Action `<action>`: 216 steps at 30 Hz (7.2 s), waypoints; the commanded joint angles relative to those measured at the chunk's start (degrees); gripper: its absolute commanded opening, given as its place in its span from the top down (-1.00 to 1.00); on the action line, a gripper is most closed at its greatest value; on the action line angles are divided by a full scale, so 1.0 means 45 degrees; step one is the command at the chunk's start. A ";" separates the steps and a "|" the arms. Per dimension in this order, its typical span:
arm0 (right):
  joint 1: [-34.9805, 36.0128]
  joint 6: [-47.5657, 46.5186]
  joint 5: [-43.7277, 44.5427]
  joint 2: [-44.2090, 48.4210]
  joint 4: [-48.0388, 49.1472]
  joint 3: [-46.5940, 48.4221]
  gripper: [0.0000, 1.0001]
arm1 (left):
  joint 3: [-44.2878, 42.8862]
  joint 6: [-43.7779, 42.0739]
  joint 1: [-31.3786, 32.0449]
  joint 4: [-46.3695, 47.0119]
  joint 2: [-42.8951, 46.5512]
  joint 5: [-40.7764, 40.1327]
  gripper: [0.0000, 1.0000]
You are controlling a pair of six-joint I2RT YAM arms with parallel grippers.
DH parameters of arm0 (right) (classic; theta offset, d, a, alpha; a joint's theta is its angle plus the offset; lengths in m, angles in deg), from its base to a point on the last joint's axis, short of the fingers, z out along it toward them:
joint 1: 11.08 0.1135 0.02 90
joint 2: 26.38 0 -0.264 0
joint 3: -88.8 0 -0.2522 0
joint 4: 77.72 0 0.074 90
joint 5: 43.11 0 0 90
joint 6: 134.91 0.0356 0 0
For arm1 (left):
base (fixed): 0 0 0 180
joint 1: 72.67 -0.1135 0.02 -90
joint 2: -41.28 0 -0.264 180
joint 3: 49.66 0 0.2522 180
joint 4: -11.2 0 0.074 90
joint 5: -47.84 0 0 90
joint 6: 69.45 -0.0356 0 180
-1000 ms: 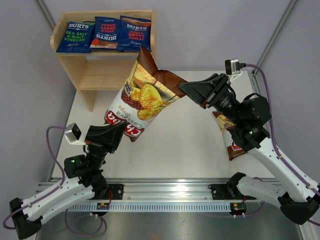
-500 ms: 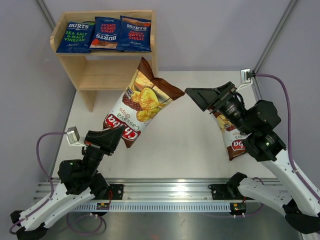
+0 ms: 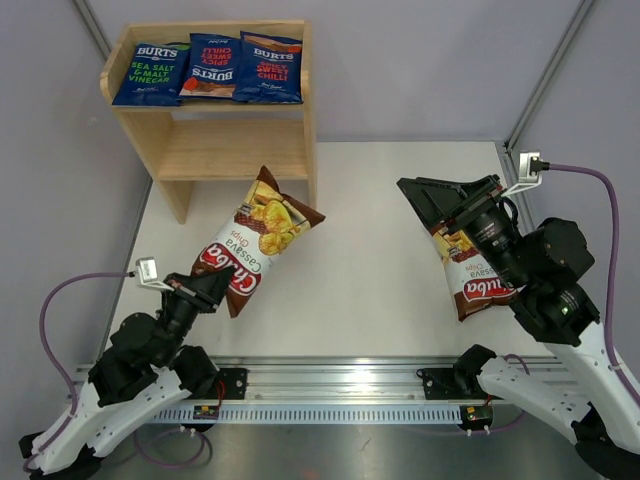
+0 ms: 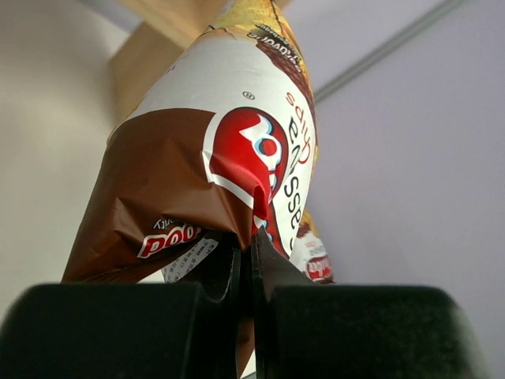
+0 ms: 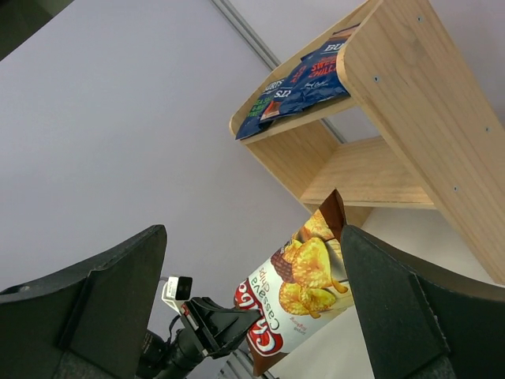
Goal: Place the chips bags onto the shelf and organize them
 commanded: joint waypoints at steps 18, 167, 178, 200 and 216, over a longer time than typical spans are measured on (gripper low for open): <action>0.0078 -0.0325 0.0947 0.0566 0.0106 -0.0404 -0.99 | -0.3142 0.2809 0.0064 0.0333 -0.3184 -0.6649 1.00; -0.1109 -0.4661 -0.0456 -0.3334 -0.5243 -0.0445 -0.99 | -0.4061 0.2287 -1.3178 0.2429 -0.9206 0.6194 -0.98; -0.7009 -0.5383 -0.3192 -0.6152 -0.6067 0.0923 -0.99 | -0.4804 -0.4318 -1.3159 -0.3529 -0.6137 1.4653 -0.98; -1.4961 -0.4464 -0.6417 -1.1442 -0.2486 -0.0231 -0.96 | -0.3865 -0.5981 -0.9354 -0.4292 -0.3791 0.9424 -0.98; -1.4102 -0.5911 -0.6690 -1.3984 -0.3116 -0.0287 -0.83 | -0.3924 -0.5962 -0.7651 -0.4469 -0.3460 0.8914 -0.98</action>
